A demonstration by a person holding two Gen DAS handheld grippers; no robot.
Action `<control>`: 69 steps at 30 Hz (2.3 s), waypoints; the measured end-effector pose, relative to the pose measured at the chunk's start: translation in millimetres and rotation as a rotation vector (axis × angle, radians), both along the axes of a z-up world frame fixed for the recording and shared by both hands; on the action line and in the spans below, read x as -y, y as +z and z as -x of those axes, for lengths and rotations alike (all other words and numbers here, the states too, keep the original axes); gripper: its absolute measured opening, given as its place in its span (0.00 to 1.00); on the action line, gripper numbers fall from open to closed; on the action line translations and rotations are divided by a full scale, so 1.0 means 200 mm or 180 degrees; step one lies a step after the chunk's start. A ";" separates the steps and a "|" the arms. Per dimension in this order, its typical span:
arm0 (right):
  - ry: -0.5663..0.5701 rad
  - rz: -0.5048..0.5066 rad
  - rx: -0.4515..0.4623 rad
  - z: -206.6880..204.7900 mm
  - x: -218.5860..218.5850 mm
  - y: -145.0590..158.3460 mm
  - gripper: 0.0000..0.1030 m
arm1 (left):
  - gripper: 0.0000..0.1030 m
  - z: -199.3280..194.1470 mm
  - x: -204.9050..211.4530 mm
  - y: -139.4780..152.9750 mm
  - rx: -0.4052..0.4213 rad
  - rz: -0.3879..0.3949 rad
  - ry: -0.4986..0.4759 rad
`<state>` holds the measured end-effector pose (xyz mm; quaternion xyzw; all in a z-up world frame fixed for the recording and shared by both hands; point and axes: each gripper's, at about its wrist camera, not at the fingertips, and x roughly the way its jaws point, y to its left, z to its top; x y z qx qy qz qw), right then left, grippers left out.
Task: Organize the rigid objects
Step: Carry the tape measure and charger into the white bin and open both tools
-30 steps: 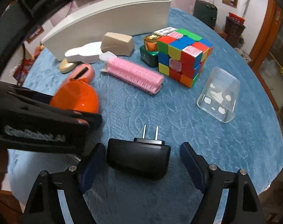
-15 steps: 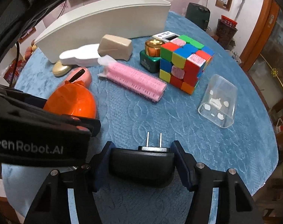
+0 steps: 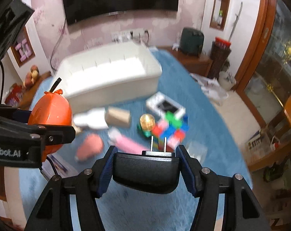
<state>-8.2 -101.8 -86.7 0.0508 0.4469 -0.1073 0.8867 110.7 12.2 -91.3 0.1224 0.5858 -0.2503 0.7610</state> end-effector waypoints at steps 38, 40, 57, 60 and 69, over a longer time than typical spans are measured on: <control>0.0895 -0.0085 -0.0716 -1.32 0.01 -0.46 0.61 | 0.81 -0.97 -0.03 -0.33 0.0168 -0.0372 0.1414; 0.0899 -0.0089 -0.0793 -1.33 0.02 -0.50 0.61 | 0.81 -0.99 -0.01 -0.39 0.0112 -0.0415 0.1398; 0.1011 -0.0413 -0.0952 -1.30 0.08 -0.55 0.78 | 0.81 -0.98 -0.01 -0.59 -0.0405 -0.0427 0.1314; 0.1033 -0.0398 -0.0926 -1.27 0.09 -0.53 0.78 | 0.81 -0.96 0.01 -0.56 -0.0380 -0.0416 0.1220; 0.1063 -0.0273 -0.0804 -1.18 0.07 -0.45 0.78 | 0.89 -0.88 0.05 -0.40 0.0012 -0.0581 0.1077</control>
